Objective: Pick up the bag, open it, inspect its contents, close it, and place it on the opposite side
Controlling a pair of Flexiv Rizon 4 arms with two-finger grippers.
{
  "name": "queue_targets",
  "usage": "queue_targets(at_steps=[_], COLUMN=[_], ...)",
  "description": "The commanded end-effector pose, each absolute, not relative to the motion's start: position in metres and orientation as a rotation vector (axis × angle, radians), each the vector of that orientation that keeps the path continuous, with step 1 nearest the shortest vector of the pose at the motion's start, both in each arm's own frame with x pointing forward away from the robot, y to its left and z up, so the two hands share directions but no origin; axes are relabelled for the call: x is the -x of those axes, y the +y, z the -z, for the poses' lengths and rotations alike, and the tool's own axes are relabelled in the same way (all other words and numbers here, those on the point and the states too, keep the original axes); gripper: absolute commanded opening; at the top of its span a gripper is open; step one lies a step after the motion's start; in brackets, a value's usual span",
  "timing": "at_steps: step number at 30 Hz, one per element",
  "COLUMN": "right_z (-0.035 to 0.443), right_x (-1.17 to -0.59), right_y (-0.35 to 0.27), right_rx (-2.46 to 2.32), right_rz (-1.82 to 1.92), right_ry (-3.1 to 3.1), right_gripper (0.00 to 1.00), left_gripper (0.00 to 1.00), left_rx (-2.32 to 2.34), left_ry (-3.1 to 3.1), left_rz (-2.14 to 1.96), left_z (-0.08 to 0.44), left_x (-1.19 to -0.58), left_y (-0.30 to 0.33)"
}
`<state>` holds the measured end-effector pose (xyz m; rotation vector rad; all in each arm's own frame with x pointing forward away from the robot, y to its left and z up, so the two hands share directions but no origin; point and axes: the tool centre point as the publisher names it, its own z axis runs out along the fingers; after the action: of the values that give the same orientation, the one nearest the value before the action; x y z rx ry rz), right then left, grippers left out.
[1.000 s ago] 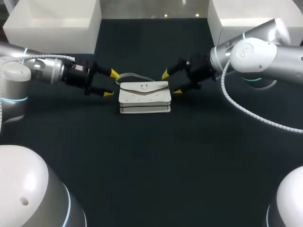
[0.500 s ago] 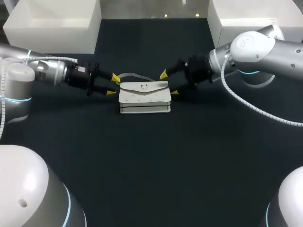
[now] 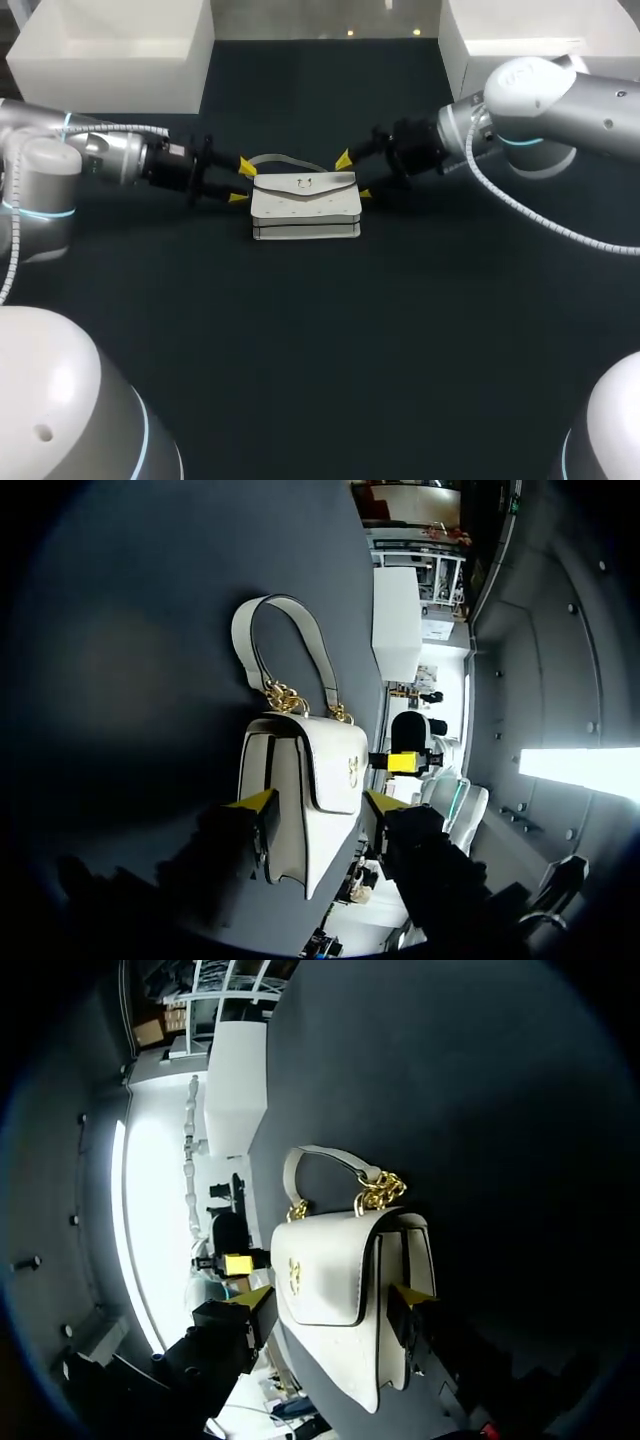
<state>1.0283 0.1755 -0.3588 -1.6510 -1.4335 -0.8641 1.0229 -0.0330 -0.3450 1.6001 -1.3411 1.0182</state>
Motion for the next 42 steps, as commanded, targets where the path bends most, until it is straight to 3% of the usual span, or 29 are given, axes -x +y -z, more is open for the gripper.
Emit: queue_targets(at_steps=[1, 8, 11, 13, 15, 19, 20, 21, 30, 31, 32, 33, 34, 35, 38, 39, 40, 41, 42], right_z=[0.361, 0.363, 0.363, 0.363, 0.364, 0.367, 0.367, 0.368, 0.370, 0.371, 0.371, 0.372, 0.372, 0.372, 0.372, 0.372, 0.372, 0.372, 0.372], right_x=[-1.032, -1.031, -1.031, -1.030, -1.030, -1.029, -1.029, -1.029, -1.027, -1.027, -1.027, -1.027, -1.026, -1.026, -1.026, -1.026, -1.026, -1.026, -1.026], right_y=[0.177, 0.178, 0.178, 0.178, 0.178, 0.179, 0.179, 0.179, 0.176, 0.176, 0.176, 0.175, 0.175, 0.174, 0.174, 0.174, 0.174, 0.174, 0.174], right_rx=[1.631, 1.624, 1.623, 1.622, 1.621, 1.618, 1.617, 1.615, 1.601, 1.600, 1.600, 1.600, 1.600, 1.601, 1.602, 1.602, 1.602, 1.602, 1.602], right_rz=[0.849, 0.846, 0.845, 0.844, 0.842, 0.838, 0.838, 0.837, 0.850, 0.851, 0.852, 0.854, 0.854, 0.854, 0.857, 0.858, 0.858, 0.857, 0.856], right_ry=[-1.436, -1.432, -1.432, -1.432, -1.432, -1.427, -1.426, -1.423, -1.411, -1.407, -1.405, -1.399, -1.397, -1.395, -1.389, -1.388, -1.388, -1.388, -1.389], right_gripper=[0.72, 0.69, 0.64, 0.49, 0.42, 0.30, 0.21, 0.00, 0.00, 0.00, 0.25, 0.38, 0.42, 0.44, 0.43, 0.41, 0.37, 0.25, 0.06], left_gripper=[0.51, 0.42, 0.29, 0.13, 0.00, 0.00, 0.00, 0.00, 0.00, 0.22, 0.43, 0.49, 0.49, 0.47, 0.23, 0.06, 0.00, 0.00, 0.00], left_rx=[-1.585, -1.591, -1.597, -1.604, -1.607, -1.610, -1.610, -1.610, -1.604, -1.602, -1.601, -1.601, -1.601, -1.601, -1.603, -1.604, -1.606, -1.609, -1.610], left_ry=[-1.337, -1.329, -1.323, -1.322, -1.321, -1.321, -1.322, -1.323, -1.332, -1.334, -1.336, -1.337, -1.338, -1.339, -1.337, -1.336, -1.336, -1.337, -1.337], left_rz=[-1.018, -1.027, -1.027, -1.025, -1.023, -1.021, -1.021, -1.021, -1.028, -1.030, -1.032, -1.033, -1.035, -1.037, -1.040, -1.039, -1.036, -1.033, -1.032], left_z=[0.352, 0.355, 0.357, 0.358, 0.359, 0.360, 0.360, 0.360, 0.361, 0.360, 0.360, 0.359, 0.359, 0.359, 0.359, 0.360, 0.361, 0.361, 0.362], left_x=[-1.029, -1.034, -1.035, -1.035, -1.036, -1.036, -1.036, -1.036, -1.035, -1.034, -1.034, -1.034, -1.034, -1.034, -1.035, -1.035, -1.035, -1.035, -1.035], left_y=[-0.039, -0.050, -0.051, -0.052, -0.053, -0.052, -0.052, -0.052, -0.050, -0.050, -0.050, -0.050, -0.050, -0.050, -0.050, -0.051, -0.051, -0.052, -0.052])
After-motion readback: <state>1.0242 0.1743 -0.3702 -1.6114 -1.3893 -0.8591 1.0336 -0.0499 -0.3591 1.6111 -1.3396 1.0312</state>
